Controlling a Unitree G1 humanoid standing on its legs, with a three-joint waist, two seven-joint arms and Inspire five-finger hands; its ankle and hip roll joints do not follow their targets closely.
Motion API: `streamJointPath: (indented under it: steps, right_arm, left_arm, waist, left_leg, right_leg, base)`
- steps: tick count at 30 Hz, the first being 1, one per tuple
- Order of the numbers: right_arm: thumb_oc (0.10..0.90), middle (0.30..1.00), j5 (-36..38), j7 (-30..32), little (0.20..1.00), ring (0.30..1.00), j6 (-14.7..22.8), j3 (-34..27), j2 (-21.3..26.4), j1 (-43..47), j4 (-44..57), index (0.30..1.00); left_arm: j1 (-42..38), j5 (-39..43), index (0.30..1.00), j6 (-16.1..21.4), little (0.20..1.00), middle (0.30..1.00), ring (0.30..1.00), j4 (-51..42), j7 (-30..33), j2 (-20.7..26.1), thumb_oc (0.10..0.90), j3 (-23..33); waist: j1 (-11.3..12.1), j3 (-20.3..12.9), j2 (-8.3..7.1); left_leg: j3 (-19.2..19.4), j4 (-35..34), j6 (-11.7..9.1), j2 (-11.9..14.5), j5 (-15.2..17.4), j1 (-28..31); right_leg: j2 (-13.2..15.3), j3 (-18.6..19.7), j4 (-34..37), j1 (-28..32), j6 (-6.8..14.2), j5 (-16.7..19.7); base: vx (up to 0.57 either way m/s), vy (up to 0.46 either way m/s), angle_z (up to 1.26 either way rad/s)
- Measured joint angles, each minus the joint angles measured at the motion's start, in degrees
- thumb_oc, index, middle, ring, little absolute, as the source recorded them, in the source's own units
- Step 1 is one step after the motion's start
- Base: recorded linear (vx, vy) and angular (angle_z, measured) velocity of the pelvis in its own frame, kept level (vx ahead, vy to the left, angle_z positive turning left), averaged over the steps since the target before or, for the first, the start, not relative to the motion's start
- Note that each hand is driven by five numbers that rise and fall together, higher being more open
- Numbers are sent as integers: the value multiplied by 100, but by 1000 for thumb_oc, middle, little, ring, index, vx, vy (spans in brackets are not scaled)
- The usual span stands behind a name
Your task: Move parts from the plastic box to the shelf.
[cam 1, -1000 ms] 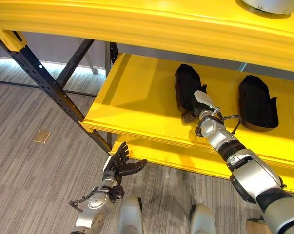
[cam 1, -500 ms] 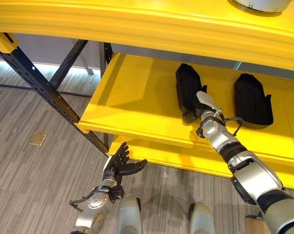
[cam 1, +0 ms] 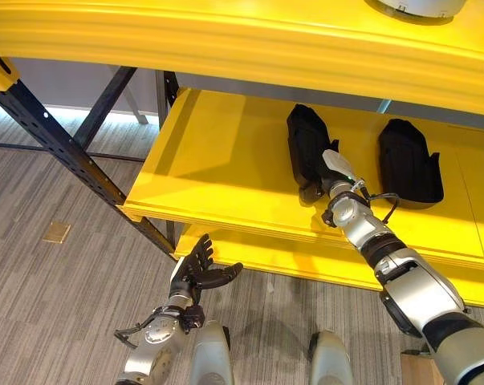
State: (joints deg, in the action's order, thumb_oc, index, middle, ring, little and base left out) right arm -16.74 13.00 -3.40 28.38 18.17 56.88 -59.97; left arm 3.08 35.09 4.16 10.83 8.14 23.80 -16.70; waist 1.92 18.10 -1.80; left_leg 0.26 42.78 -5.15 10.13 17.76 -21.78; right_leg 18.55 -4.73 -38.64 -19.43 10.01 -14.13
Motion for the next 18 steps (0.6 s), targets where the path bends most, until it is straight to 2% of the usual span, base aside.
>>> streamJointPath:
  steps: [18]
  right_arm:
    - [400,300,-9,-2,300,300,-200,10,41,-21,117,300]
  left_arm:
    - [24,7,1000,0,1000,1000,1000,19,12,3,900,20]
  waist:
    - [141,0,-3]
  left_leg:
    - [-42,-7,-39,58,-22,-16]
  right_leg:
    - [-49,-51,4,11,-9,24]
  base:
    - [0,-1,0]
